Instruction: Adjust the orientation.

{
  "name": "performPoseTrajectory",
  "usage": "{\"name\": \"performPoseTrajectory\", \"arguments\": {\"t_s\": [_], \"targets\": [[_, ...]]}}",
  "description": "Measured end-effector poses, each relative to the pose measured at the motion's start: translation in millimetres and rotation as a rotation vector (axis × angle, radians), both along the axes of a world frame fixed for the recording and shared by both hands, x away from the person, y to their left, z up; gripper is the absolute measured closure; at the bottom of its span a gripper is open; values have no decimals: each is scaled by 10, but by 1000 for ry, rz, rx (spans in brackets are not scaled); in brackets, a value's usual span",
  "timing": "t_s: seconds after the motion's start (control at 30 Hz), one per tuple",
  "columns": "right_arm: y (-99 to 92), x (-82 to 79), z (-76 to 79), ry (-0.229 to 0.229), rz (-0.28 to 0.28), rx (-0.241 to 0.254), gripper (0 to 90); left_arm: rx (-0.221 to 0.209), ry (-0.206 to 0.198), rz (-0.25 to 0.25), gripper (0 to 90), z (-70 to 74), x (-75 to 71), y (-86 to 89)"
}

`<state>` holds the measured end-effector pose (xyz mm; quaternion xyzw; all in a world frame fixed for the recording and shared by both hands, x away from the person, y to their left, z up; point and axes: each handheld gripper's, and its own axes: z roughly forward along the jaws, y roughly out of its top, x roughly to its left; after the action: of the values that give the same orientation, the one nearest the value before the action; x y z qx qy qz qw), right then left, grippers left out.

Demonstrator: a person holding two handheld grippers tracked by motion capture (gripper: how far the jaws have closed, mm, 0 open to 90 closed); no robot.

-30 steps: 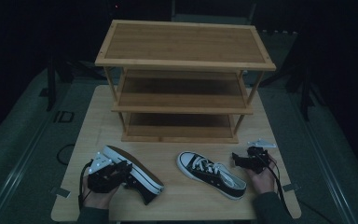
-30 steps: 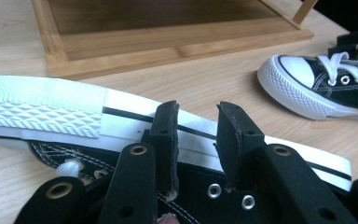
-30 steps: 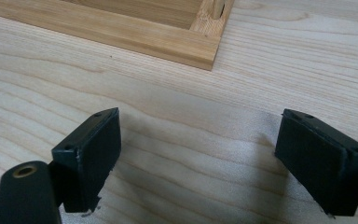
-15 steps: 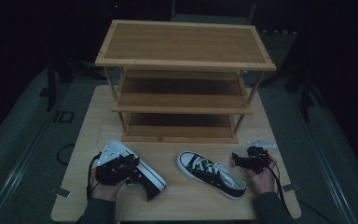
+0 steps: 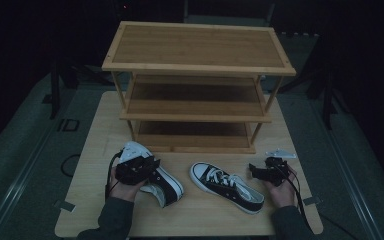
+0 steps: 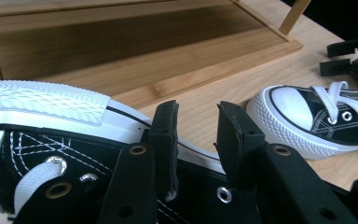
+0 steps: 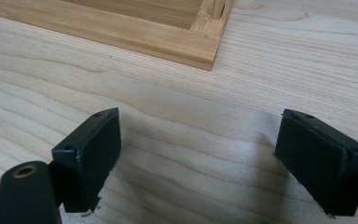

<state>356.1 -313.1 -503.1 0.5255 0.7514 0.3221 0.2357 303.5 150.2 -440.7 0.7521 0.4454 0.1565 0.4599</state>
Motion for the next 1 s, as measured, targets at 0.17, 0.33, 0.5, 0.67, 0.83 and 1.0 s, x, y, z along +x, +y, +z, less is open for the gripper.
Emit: {"name": "performPoseTrajectory", "arguments": {"t_s": [0.17, 0.33, 0.5, 0.67, 0.83, 1.0], "targets": [[0, 0, 0, 0, 0, 0, 138, 15, -1, -3, 685, -7, 75, -70], [0, 0, 0, 0, 0, 0, 138, 39, 2, -12, 684, -14, 162, -147], [0, 0, 1, 1, 0, 0, 138, 30, 10, -17, 684, -34, 223, -179], [0, 0, 1, 1, 0, 0, 138, 23, 16, -20, 681, -37, 244, -183], [0, 0, 0, 0, 0, 0, 138, 12, 22, -35, 682, -72, 313, -207], [0, 0, 0, 1, 0, 0, 137, 6, 22, -35, 669, -71, 312, -208]]}}
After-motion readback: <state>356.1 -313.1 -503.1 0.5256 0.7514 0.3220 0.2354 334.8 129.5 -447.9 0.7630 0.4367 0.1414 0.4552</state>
